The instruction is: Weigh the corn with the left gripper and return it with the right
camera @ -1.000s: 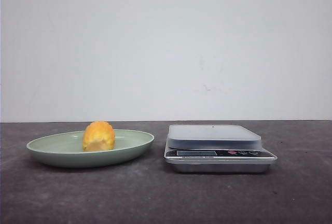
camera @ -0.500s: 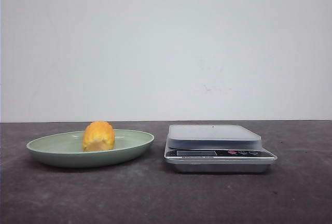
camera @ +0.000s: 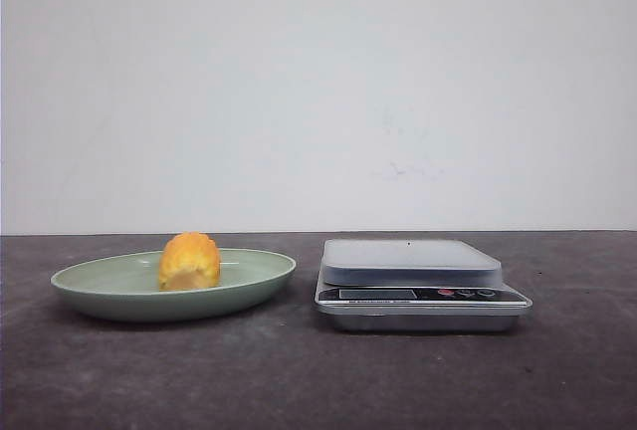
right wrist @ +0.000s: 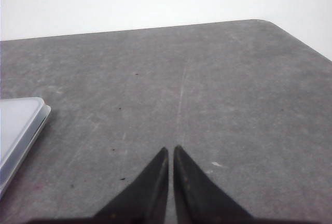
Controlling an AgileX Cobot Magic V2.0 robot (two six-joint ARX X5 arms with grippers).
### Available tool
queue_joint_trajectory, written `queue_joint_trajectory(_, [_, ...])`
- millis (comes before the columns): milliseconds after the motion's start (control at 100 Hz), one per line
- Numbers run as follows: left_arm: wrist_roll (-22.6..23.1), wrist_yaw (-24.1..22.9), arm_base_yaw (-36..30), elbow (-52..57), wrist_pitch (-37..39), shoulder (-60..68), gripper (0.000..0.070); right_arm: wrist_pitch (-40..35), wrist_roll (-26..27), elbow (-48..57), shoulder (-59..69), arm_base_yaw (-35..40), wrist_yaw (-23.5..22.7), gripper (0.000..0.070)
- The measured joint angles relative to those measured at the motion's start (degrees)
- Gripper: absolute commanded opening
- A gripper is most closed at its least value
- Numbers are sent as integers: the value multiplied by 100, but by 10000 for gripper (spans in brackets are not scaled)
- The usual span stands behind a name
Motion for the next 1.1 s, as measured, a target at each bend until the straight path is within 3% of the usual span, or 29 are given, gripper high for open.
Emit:
queue_joint_trajectory(530, [-219, 33, 0, 0, 7, 0, 0, -13, 66, 0, 0, 0, -199, 6])
queue_joint_trajectory(750, [-1051, 433, 4, 116, 240, 46, 9, -457, 503, 267, 55, 0, -286, 4])
queue_joint_trajectory(890, [-1482, 437, 4, 984, 219, 573, 9, -643, 776, 1226, 457, 0, -367, 4])
queue_joint_trajectory(1100, [-1567, 756, 9, 2959, 50, 2267, 19, -632, 1366, 2931, 1687, 0, -979, 4])
